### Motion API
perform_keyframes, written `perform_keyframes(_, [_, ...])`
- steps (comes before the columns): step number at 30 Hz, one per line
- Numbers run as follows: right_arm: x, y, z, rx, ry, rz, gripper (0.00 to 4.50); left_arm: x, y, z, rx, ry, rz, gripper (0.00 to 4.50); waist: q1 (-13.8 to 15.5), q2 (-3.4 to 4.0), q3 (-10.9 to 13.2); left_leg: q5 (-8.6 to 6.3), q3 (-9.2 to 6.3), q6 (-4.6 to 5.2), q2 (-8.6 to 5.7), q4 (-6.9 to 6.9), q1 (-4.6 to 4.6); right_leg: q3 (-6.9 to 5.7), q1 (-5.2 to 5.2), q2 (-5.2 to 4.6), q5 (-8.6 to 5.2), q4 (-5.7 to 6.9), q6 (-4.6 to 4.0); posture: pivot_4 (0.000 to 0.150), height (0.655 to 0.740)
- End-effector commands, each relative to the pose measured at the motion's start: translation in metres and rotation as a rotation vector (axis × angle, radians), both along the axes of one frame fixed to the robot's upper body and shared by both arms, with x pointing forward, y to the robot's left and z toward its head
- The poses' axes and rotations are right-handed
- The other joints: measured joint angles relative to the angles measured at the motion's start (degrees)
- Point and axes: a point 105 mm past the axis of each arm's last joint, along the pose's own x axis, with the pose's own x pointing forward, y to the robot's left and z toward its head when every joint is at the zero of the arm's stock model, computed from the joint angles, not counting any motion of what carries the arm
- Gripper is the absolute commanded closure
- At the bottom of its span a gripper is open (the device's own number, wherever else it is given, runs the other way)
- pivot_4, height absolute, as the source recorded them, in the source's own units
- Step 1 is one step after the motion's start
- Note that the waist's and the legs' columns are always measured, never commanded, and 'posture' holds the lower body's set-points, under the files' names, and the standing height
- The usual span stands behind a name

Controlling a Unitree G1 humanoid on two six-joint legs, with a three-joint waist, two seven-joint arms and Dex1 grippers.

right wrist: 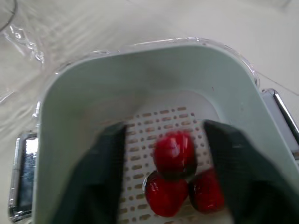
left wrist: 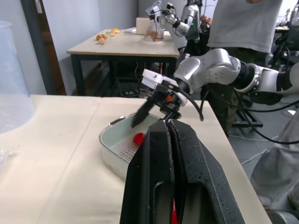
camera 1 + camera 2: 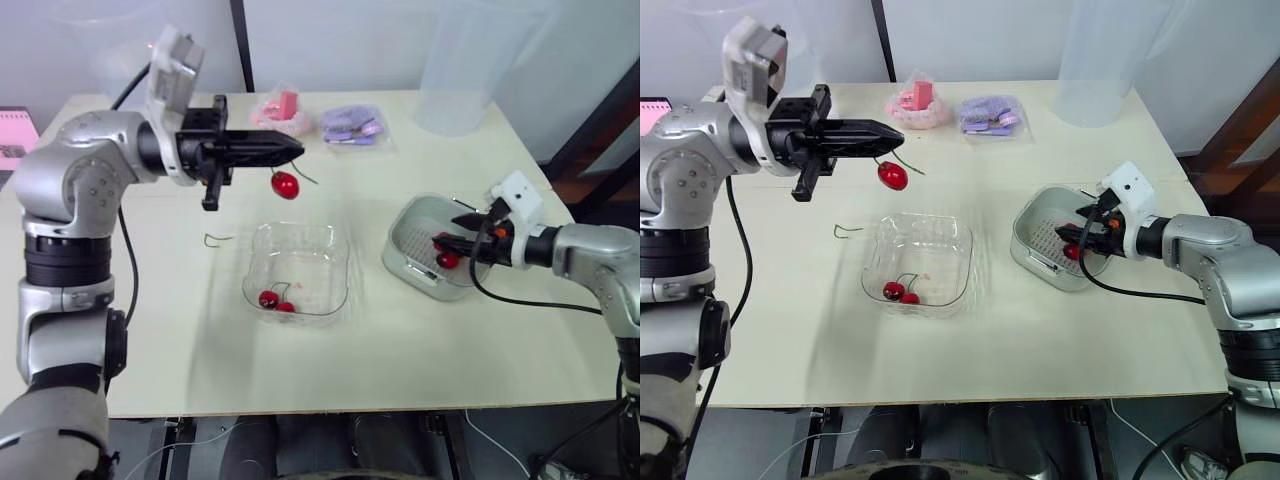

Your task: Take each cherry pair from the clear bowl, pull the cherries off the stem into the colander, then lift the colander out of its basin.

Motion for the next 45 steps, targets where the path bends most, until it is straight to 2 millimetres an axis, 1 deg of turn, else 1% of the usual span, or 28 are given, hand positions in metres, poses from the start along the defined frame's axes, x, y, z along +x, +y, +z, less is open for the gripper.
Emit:
perform_keyframes(1, [-0.002,0.010,0.024,0.001,-0.088,0.063,0.07,-0.008,-0.001,0.010,-0.005,-0.054,-0.018,4.50,0.0,0.00,0.0,0.00,0.00,0.00,0.00,0.00,0.00,0.00,0.00,0.00,0.00,0.00,0.00,0.150,0.7367])
perform_keyframes(2, [-0.003,0.013,0.029,0.008,-0.096,0.078,0.07,-0.008,-0.001,0.010,-0.005,-0.053,-0.018,4.50,0.0,0.00,0.0,0.00,0.00,0.00,0.00,0.00,0.00,0.00,0.00,0.00,0.00,0.00,0.00,0.150,0.7367])
perform_keyframes(4, [-0.005,0.026,0.043,0.040,-0.123,0.128,0.07,-0.008,-0.001,0.010,-0.006,-0.052,-0.020,4.50,-0.1,0.01,0.0,0.00,0.00,0.00,0.00,0.00,0.01,0.00,0.00,0.00,0.00,0.00,0.00,0.150,0.7367])
perform_keyframes(7, [-0.012,0.052,0.063,0.116,-0.135,0.224,0.07,-0.009,-0.002,0.011,-0.009,-0.049,-0.026,4.50,-0.1,0.01,0.0,0.00,0.00,0.00,0.01,-0.01,0.03,0.00,0.00,0.01,0.00,0.02,0.00,0.150,0.7367])
perform_keyframes(8, [-0.016,0.072,0.073,0.192,-0.121,0.285,0.07,-0.010,-0.003,0.011,-0.010,-0.050,-0.031,4.50,-0.2,0.01,0.0,0.00,0.00,0.00,0.01,-0.02,0.04,0.00,0.00,0.01,0.00,0.02,0.00,0.150,0.7367])
perform_keyframes(11, [-0.028,0.116,0.088,0.313,-0.071,0.435,0.07,-0.012,-0.005,0.012,-0.012,-0.050,-0.044,4.50,-0.2,0.03,0.0,0.00,0.00,0.00,0.03,-0.02,0.08,0.01,0.01,0.03,0.00,0.06,-0.01,0.150,0.7367])
perform_keyframes(13, [-0.031,0.137,0.094,0.345,-0.063,0.494,0.07,-0.012,-0.006,0.013,-0.014,-0.050,-0.050,4.50,0.0,0.03,0.0,0.00,-0.03,0.00,0.04,-0.05,0.06,-0.02,-0.01,0.04,0.00,0.07,-0.01,0.150,0.7367])
perform_keyframes(14, [-0.031,0.144,0.095,0.350,-0.063,0.508,0.07,-0.013,-0.006,0.013,-0.016,-0.049,-0.052,4.50,0.1,0.03,0.0,0.00,-0.03,0.00,0.03,-0.05,0.05,-0.03,0.00,0.03,-0.01,0.05,-0.01,0.150,0.7367])
perform_keyframes(17, [-0.029,0.160,0.095,0.356,-0.055,0.533,0.07,-0.013,-0.008,0.013,-0.017,-0.049,-0.053,4.50,0.4,0.03,0.0,0.00,-0.03,0.00,0.01,0.01,-0.08,-0.04,-0.01,-0.03,-0.01,-0.01,-0.01,0.150,0.7367])
perform_keyframes(19, [-0.031,0.171,0.097,0.367,-0.054,0.573,0.07,-0.012,-0.008,0.013,-0.016,-0.049,-0.050,4.50,0.3,0.03,0.0,0.00,-0.02,0.00,-0.01,0.04,-0.14,-0.04,-0.03,-0.05,0.00,-0.04,0.00,0.150,0.7367])
perform_keyframes(24, [-0.037,0.185,0.101,0.379,-0.061,0.625,0.07,-0.012,-0.007,0.013,-0.014,-0.049,-0.041,4.50,0.1,0.03,0.0,0.00,-0.04,0.00,0.02,-0.01,-0.13,-0.06,-0.08,0.00,0.00,0.01,0.00,0.150,0.7367])
perform_keyframes(28, [-0.036,0.197,0.097,0.383,-0.056,0.635,0.07,-0.012,-0.006,0.012,-0.014,-0.051,-0.039,4.50,-0.2,0.03,0.0,0.00,-0.04,0.00,0.02,-0.01,-0.13,-0.05,-0.10,0.00,0.00,0.01,0.00,0.150,0.7367])
perform_keyframes(34, [-0.031,0.202,0.094,0.383,-0.058,0.626,0.07,-0.012,-0.006,0.012,-0.018,-0.052,-0.037,4.50,0.0,0.03,0.0,0.00,-0.04,0.00,0.01,0.00,-0.13,-0.06,-0.10,0.00,0.00,0.02,0.00,0.150,0.7367])
perform_keyframes(40, [-0.031,0.206,0.097,0.397,-0.076,0.629,0.07,-0.012,-0.006,0.012,-0.017,-0.052,-0.037,4.50,-0.1,0.03,0.0,0.00,-0.04,0.00,0.02,-0.01,-0.14,-0.06,-0.11,0.00,0.00,0.02,0.00,0.150,0.7367])
perform_keyframes(41, [-0.031,0.206,0.098,0.399,-0.078,0.630,0.30,-0.012,-0.006,0.012,-0.016,-0.052,-0.037,4.50,-0.1,0.03,0.0,0.00,-0.04,0.00,0.02,-0.01,-0.14,-0.06,-0.11,0.00,0.00,0.03,0.00,0.150,0.7367])
perform_keyframes(43, [-0.031,0.207,0.100,0.405,-0.083,0.630,0.92,-0.012,-0.007,0.011,-0.016,-0.051,-0.037,4.50,-0.1,0.03,0.0,0.00,-0.04,0.00,0.02,-0.01,-0.14,-0.06,-0.11,0.00,0.00,0.02,0.00,0.150,0.7367])
perform_keyframes(44, [-0.031,0.208,0.100,0.406,-0.084,0.630,1.37,-0.012,-0.007,0.011,-0.015,-0.051,-0.037,4.50,-0.1,0.03,0.0,0.00,-0.04,0.00,0.02,-0.01,-0.14,-0.06,-0.12,0.00,0.00,0.02,0.00,0.150,0.7367])
perform_keyframes(45, [-0.031,0.208,0.100,0.407,-0.085,0.630,1.91,-0.012,-0.007,0.011,-0.015,-0.050,-0.037,4.50,-0.1,0.03,0.0,0.00,-0.04,0.00,0.02,-0.01,-0.14,-0.06,-0.11,0.00,0.00,0.02,0.00,0.150,0.7367])
